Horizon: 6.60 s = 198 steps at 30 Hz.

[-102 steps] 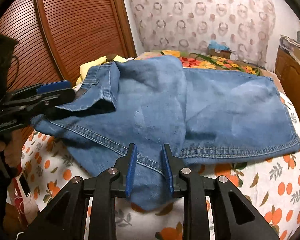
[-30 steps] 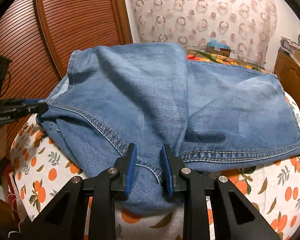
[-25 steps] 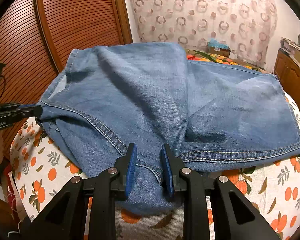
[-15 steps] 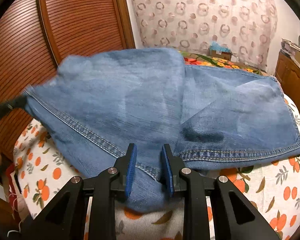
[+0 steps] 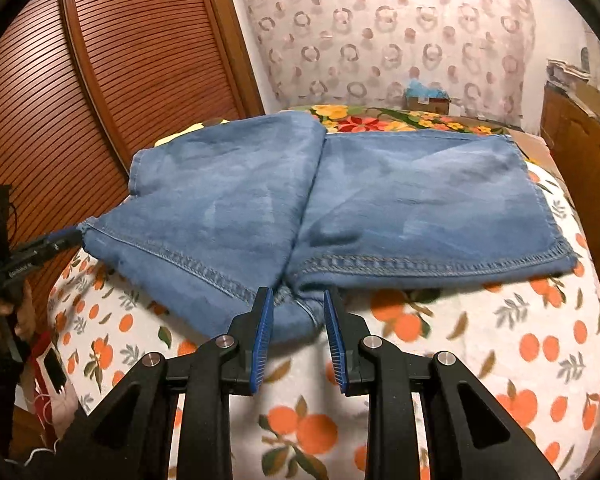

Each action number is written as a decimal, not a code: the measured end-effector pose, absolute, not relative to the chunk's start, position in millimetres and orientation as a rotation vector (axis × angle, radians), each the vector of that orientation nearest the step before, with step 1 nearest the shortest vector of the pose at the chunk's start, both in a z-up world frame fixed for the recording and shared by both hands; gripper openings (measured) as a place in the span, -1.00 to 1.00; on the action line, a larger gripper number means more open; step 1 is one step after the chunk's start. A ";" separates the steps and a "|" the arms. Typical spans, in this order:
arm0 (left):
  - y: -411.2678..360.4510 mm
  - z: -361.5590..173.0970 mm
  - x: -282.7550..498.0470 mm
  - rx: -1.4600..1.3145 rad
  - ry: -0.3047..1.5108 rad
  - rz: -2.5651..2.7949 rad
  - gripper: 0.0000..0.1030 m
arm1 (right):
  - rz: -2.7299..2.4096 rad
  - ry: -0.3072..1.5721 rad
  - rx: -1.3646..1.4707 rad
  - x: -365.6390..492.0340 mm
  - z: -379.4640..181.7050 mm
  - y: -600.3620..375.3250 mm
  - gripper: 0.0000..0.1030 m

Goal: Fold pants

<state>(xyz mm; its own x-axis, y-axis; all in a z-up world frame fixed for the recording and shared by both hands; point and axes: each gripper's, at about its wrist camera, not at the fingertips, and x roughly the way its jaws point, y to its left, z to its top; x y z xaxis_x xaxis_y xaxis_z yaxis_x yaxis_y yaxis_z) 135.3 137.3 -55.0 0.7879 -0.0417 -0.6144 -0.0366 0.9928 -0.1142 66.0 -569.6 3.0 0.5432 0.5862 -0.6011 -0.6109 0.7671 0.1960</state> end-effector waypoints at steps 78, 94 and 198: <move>29.9 -93.6 264.2 0.032 0.810 -0.119 0.44 | 0.415 0.860 0.356 170.2 -14.7 -677.0 0.07; 34.3 -79.0 249.0 -0.030 0.720 -0.131 0.45 | 0.278 0.860 0.348 209.7 -9.5 -689.5 -0.54; 134.3 -33.9 185.5 -0.104 0.697 0.014 -0.09 | 0.704 0.646 -0.052 32.6 28.6 -503.8 -0.34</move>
<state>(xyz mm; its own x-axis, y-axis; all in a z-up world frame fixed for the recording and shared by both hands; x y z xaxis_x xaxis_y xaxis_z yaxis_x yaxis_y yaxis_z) 185.5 134.3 -33.9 0.7670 -0.0218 -0.6413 -0.0476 0.9947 -0.0908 32.6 -503.8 28.6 0.5773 0.5859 -0.5688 -0.6170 0.7692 0.1662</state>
